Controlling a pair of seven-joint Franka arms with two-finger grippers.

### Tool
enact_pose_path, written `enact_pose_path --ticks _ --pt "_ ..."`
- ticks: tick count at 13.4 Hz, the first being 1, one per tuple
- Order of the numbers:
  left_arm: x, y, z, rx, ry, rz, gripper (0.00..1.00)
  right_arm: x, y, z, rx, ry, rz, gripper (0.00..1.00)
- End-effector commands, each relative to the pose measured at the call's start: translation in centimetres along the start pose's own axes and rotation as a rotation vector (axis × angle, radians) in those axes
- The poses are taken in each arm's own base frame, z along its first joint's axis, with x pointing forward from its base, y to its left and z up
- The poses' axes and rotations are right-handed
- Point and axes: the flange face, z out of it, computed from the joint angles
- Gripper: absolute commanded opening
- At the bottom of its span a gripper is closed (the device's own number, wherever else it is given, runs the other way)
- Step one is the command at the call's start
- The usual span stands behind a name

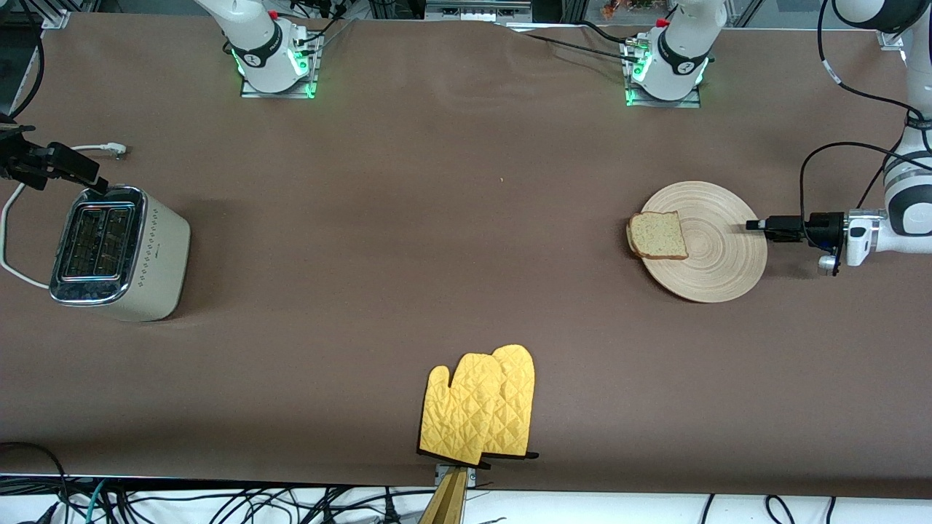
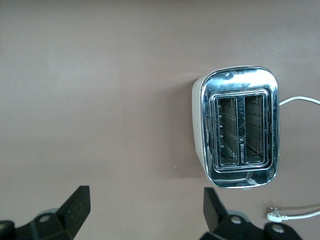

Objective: Move plate and put bread in toaster
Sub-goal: 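Grasp the wooden plate's rim with the left gripper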

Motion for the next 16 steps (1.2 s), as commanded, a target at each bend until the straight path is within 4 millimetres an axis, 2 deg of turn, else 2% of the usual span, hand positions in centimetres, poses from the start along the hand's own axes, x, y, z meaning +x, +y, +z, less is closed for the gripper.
enact_pose_path --ticks 1,2,4,5,6,7,8,10,14,16 --pt "1.0 0.0 0.5 -0.028 0.007 0.090 0.31 -0.2 0.1 -0.3 -0.005 0.009 -0.015 1.00" --pt "1.2 -0.3 1.1 -0.018 0.011 0.098 0.27 -0.1 0.0 -0.2 0.012 0.008 -0.013 1.00" --pt "1.2 -0.8 1.8 0.002 0.019 0.090 0.25 -0.2 0.0 -0.2 0.029 0.007 -0.009 1.00" --pt "1.3 -1.0 2.4 -0.003 0.009 0.084 0.20 -0.2 0.0 -0.2 0.029 0.007 -0.009 1.00" --pt "1.4 -1.1 2.7 -0.003 0.005 0.073 0.20 -0.2 0.0 -0.2 0.029 0.007 -0.010 1.00" --pt "1.4 -1.0 2.9 -0.002 -0.005 0.076 0.06 -0.2 0.1 -0.2 0.029 0.007 -0.009 1.00" --pt "1.8 -0.6 3.2 -0.007 -0.010 0.083 0.00 -0.2 0.1 -0.3 0.029 0.009 -0.009 1.00" --pt "2.2 0.0 3.6 -0.016 -0.018 0.102 0.00 -0.2 0.4 -0.2 0.029 0.006 -0.003 1.00" --pt "3.7 4.0 4.3 -0.128 -0.036 0.146 0.00 -0.2 0.7 -0.2 0.029 0.005 0.000 1.00" --pt "5.4 6.9 6.3 -0.187 -0.071 0.182 0.00 -0.2 0.7 -0.1 0.029 0.003 0.002 1.00"
